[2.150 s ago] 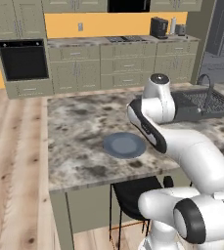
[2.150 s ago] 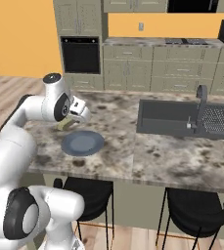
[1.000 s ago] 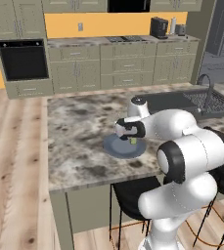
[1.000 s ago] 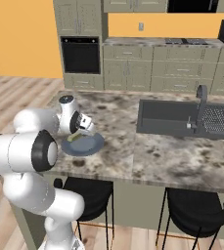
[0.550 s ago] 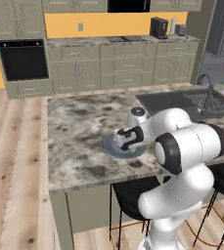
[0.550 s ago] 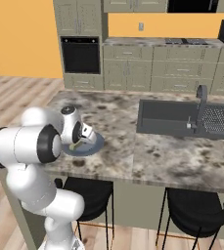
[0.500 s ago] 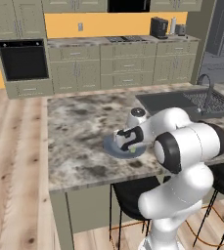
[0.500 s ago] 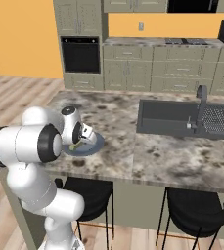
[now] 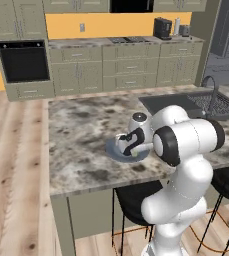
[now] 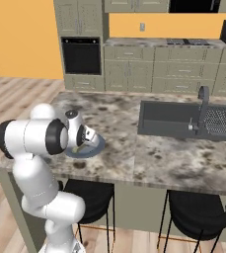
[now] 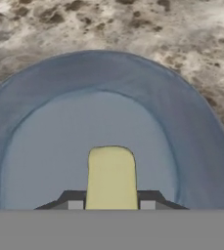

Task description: Retrieve the butter from the fridge and place it on a plate on the dining table. Then retrieve the butter knife by the fridge and place it near the plate.

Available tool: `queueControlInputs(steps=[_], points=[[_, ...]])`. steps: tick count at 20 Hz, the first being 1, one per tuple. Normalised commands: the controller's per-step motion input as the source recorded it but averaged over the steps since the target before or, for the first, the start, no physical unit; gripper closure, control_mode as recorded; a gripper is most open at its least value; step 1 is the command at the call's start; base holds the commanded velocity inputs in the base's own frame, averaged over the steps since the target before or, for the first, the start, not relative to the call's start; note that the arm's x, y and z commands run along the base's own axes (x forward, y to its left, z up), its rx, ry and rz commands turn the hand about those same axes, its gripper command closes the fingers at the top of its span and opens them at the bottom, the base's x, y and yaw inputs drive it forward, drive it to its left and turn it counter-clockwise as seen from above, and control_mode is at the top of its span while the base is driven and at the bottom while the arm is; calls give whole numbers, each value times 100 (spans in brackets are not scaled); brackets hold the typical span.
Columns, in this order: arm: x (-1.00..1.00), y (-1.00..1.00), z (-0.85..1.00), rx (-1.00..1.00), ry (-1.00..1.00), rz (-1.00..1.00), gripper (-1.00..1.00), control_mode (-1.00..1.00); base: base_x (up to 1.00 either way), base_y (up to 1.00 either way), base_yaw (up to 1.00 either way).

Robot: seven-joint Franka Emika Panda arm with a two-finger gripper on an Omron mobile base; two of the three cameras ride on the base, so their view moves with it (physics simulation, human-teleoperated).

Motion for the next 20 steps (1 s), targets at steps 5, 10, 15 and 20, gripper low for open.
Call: queueControlInputs(steps=[5, 10, 15, 20], points=[[38, 0, 0, 0, 0, 0, 100, -100, 0, 0, 0], [32, 0, -7, 0, 0, 0, 100, -100, 0, 0, 0], [21, 0, -25, 0, 0, 0, 100, -100, 0, 0, 0], [9, 0, -31, 0, 0, 0, 100, -100, 0, 0, 0]])
